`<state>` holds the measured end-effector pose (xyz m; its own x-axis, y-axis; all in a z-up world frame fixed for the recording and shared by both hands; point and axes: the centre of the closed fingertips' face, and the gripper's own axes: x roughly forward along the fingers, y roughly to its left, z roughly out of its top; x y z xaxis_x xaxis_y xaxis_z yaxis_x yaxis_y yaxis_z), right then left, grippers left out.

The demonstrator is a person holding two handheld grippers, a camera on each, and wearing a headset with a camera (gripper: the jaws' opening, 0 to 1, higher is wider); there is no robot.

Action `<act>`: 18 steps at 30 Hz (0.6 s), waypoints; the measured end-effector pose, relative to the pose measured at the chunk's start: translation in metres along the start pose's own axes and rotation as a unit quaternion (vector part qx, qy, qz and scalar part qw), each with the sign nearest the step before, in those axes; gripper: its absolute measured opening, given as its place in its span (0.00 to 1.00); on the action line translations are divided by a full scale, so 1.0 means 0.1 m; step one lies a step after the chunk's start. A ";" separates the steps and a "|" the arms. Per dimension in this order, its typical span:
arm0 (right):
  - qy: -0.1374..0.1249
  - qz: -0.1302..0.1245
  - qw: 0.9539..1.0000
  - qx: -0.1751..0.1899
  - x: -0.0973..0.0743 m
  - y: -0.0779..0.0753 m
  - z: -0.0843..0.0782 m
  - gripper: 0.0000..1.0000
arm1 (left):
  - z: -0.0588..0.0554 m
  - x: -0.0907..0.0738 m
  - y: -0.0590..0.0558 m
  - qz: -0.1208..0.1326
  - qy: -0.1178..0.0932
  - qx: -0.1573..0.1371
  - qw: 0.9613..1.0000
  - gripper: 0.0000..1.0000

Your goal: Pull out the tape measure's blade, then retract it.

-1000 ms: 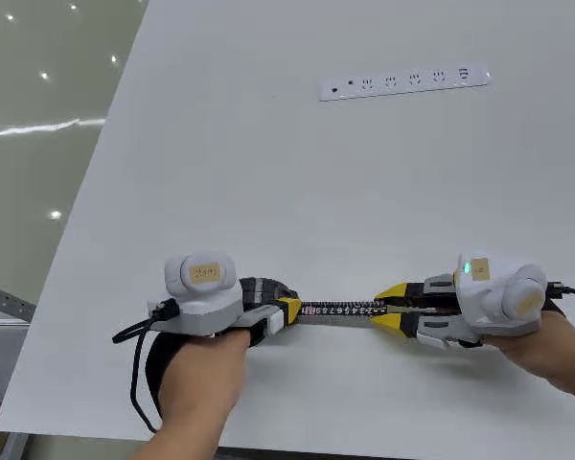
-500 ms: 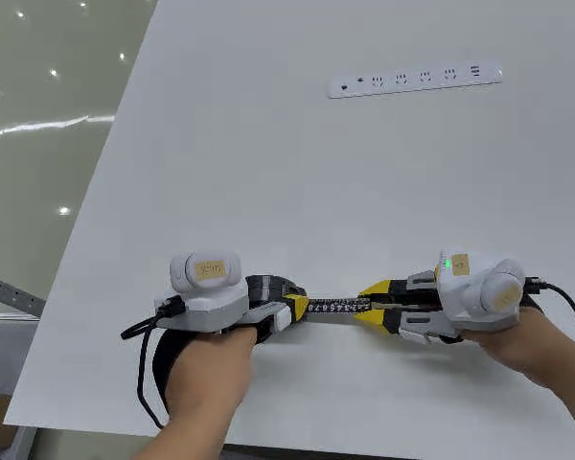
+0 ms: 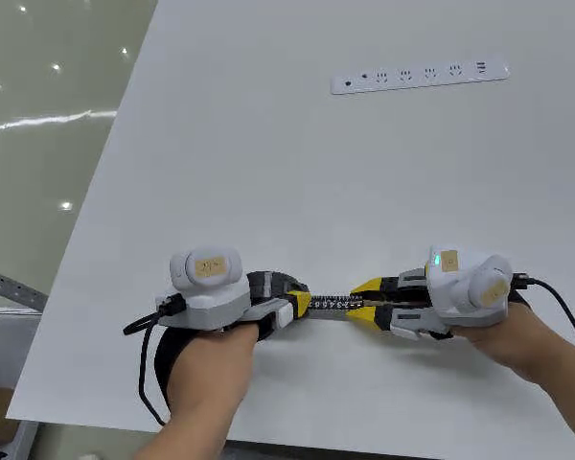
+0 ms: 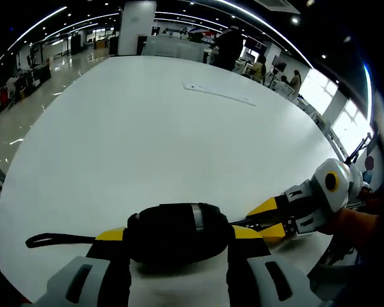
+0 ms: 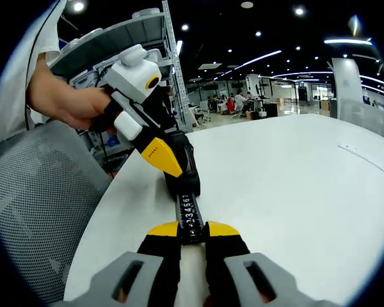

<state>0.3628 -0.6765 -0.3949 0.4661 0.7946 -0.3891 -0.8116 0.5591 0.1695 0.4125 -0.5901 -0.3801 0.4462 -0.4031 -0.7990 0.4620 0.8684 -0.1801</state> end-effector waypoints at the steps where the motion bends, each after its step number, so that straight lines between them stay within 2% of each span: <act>1: 0.004 -0.001 1.000 -0.003 0.01 0.00 -0.01 0.12 | 0.00 0.00 0.00 0.000 0.000 -0.001 1.000 0.57; 9: 0.006 -0.001 1.000 0.000 0.03 -0.01 -0.01 0.12 | 0.01 0.01 0.01 0.002 -0.002 -0.002 1.000 0.58; 18: 0.018 -0.009 1.000 -0.011 0.03 0.01 -0.04 0.12 | 0.00 0.01 0.00 0.009 0.003 0.010 1.000 0.58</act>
<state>0.3621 -0.6740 -0.3993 0.4679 0.7749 -0.4249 -0.8110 0.5675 0.1421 0.4131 -0.5910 -0.3807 0.4500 -0.3858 -0.8053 0.4687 0.8697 -0.1547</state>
